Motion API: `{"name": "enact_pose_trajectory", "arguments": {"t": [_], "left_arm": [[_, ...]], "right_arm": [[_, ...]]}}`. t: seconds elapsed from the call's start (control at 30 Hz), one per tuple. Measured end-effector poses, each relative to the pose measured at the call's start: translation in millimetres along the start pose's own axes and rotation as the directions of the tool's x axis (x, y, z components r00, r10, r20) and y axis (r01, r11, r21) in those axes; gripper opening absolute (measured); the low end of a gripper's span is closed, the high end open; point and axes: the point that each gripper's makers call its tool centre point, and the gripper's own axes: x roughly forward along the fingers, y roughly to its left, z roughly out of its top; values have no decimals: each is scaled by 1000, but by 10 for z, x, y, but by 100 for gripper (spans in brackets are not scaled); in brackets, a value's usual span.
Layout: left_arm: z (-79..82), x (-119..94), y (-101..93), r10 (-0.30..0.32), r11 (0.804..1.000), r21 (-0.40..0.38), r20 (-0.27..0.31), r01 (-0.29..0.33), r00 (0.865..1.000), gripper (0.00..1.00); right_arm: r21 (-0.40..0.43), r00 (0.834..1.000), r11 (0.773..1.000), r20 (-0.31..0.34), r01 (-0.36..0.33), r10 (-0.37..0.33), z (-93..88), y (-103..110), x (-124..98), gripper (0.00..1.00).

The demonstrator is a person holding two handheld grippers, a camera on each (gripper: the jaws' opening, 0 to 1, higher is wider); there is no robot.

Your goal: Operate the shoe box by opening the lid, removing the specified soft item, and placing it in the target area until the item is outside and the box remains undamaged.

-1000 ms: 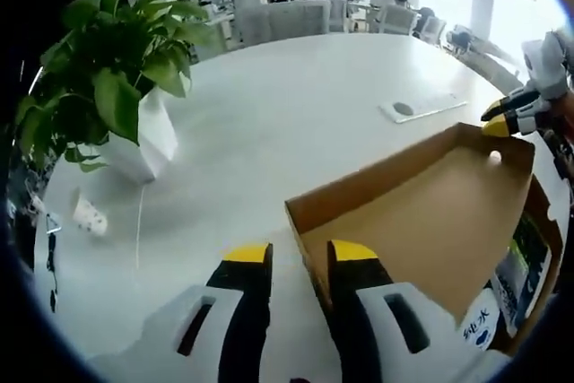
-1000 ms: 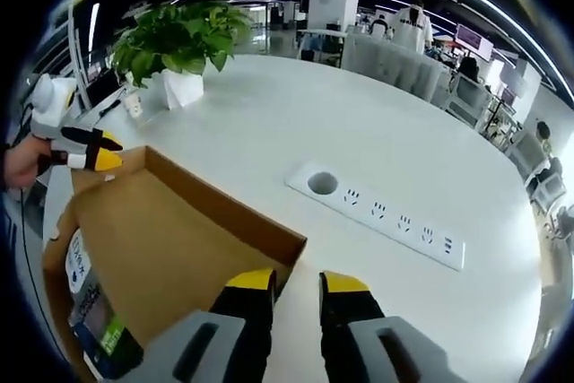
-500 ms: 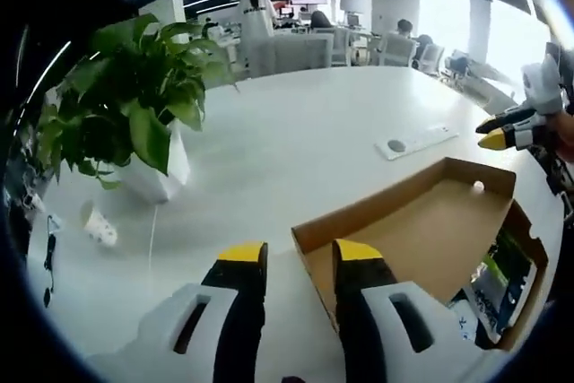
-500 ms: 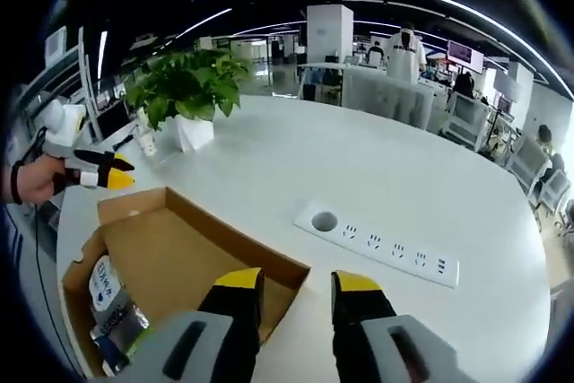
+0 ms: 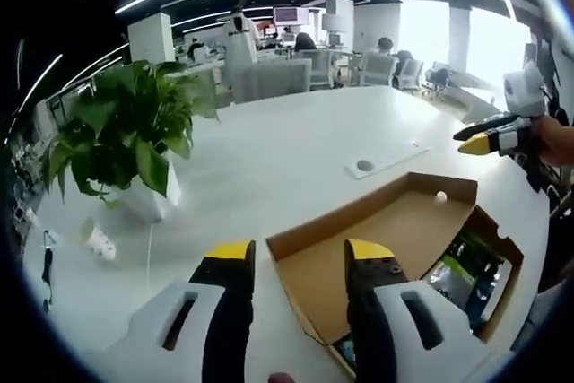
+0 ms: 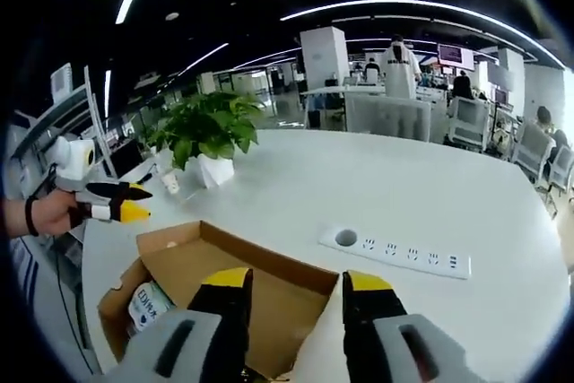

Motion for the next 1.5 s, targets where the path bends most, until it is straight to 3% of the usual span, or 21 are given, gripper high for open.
{"name": "enact_pose_trajectory", "arguments": {"t": [0.3,0.47,0.73,1.1,1.33,1.5], "left_arm": [[63,-267,-278,-54,998,41,44,52,998,46],[31,-405,-502,-123,991,56,57,120,991,51],[-60,-606,-673,-151,987,64,77,146,986,56],[-448,-810,-1074,-209,974,96,38,205,977,60],[-544,-978,-1187,-222,973,84,57,217,973,62],[-705,-1051,-1225,-225,971,93,36,221,974,62]], "right_arm": [[-16,999,999,26,-45,45,-35,191,-297,46],[-17,997,997,34,-72,73,-133,284,-460,48],[-23,996,997,47,-78,79,-343,407,-682,51],[40,994,995,58,-92,90,-725,575,-944,52],[30,994,995,56,-99,97,-862,694,-1109,53],[5,993,994,35,-110,110,-957,798,-1146,52]]}}
